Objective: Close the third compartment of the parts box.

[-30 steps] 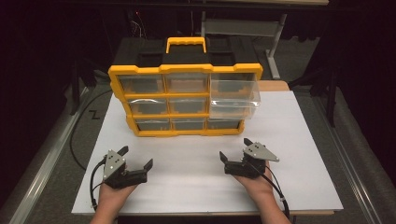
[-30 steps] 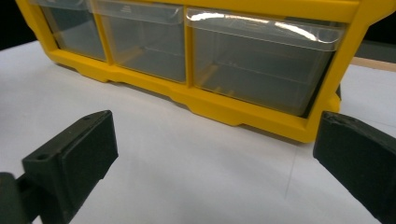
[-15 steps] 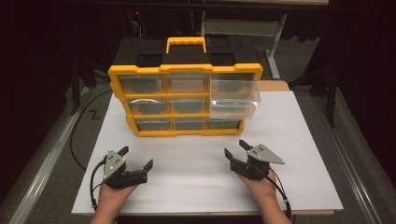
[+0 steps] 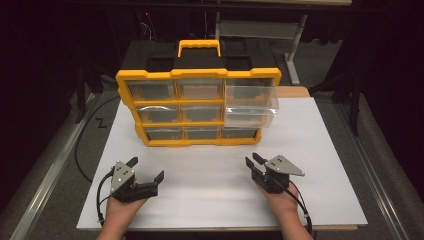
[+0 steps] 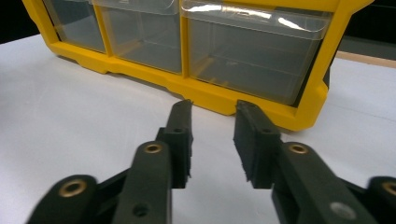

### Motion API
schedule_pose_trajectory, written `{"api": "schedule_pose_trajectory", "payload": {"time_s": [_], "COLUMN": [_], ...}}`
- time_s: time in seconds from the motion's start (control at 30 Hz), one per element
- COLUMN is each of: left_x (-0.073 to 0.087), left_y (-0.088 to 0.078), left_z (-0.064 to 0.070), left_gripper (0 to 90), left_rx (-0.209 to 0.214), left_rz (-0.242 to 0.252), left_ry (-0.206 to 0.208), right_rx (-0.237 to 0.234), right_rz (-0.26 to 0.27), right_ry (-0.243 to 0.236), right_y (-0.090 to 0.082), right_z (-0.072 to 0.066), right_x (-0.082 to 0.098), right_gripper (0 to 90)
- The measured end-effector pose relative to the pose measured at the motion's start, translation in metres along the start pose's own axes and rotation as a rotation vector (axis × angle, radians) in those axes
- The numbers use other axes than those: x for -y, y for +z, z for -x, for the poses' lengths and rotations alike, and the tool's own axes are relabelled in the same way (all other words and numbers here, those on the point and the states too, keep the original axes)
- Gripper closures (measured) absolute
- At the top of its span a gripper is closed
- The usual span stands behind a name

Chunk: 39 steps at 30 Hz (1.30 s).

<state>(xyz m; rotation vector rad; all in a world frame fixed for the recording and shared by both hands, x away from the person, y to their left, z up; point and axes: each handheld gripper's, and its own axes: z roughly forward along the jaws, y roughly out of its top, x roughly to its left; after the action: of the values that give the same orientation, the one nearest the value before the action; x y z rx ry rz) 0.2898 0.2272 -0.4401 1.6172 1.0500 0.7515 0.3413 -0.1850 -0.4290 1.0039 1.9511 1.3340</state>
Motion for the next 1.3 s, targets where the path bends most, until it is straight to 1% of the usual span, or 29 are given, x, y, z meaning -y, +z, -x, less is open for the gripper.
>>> {"api": "schedule_pose_trajectory", "payload": {"time_s": [0.13, 0.23, 0.3, 0.4, 0.47, 0.53, 0.57, 0.67, 0.77, 0.87, 1.03, 1.1, 1.2, 1.27, 1.3], "left_x": [0.000, 0.000, 0.000, 0.000, 0.000, 0.000, 0.000, 0.000, 0.000, 0.000, 0.000, 0.000, 0.000, 0.000, 0.000], "left_y": [0.000, 0.000, 0.000, 0.001, 0.001, 0.001, 0.001, 0.001, 0.001, 0.001, 0.001, 0.001, 0.001, 0.001, 0.002], "left_z": [0.000, 0.000, 0.001, 0.001, 0.001, 0.001, 0.001, 0.001, 0.002, 0.002, 0.002, 0.002, 0.002, 0.002, 0.002], "left_gripper": [0.9, 1.1, 1.2, 1.2, 1.2, 1.2, 1.2, 1.2, 1.1, 1.2, 1.2, 1.2, 1.2, 1.2, 1.2], "left_rx": [0.000, 0.001, 0.001, 0.001, 0.001, 0.001, 0.002, 0.005, 0.007, 0.008, 0.009, 0.009, 0.010, 0.011, 0.012], "left_rz": [-0.001, 0.002, 0.001, 0.000, -0.002, 0.001, 0.001, 0.001, -0.001, 0.000, 0.000, -0.001, -0.004, -0.005, -0.004], "left_ry": [-0.001, -0.001, 0.000, 0.000, 0.005, 0.005, 0.005, 0.008, 0.009, 0.009, 0.009, 0.011, 0.016, 0.018, 0.018], "right_rx": [-0.008, -0.020, -0.028, -0.020, -0.024, -0.029, -0.031, -0.041, -0.040, -0.039, -0.036, -0.042, -0.045, -0.046, -0.048], "right_rz": [0.002, 0.013, 0.019, 0.021, 0.022, 0.021, 0.022, 0.028, 0.041, 0.058, 0.116, 0.133, 0.154, 0.162, 0.168], "right_ry": [0.001, 0.011, 0.016, 0.014, 0.012, 0.006, 0.011, -0.002, -0.022, -0.043, -0.030, -0.022, -0.019, -0.021, -0.030], "right_y": [-0.001, -0.002, -0.003, -0.003, -0.003, -0.003, -0.003, -0.004, -0.005, -0.008, -0.016, -0.018, -0.021, -0.022, -0.023], "right_z": [0.001, 0.002, 0.002, 0.002, 0.001, -0.001, -0.002, -0.006, -0.012, -0.017, -0.018, -0.019, -0.022, -0.023, -0.024], "right_x": [0.000, -0.001, -0.001, -0.002, -0.002, -0.003, -0.003, -0.005, -0.009, -0.017, -0.037, -0.043, -0.052, -0.057, -0.060], "right_gripper": [80.6, 89.9, 90.0, 90.0, 90.0, 90.0, 90.0, 90.0, 90.0, 90.0, 90.0, 90.0, 90.0, 90.0, 90.0]}}
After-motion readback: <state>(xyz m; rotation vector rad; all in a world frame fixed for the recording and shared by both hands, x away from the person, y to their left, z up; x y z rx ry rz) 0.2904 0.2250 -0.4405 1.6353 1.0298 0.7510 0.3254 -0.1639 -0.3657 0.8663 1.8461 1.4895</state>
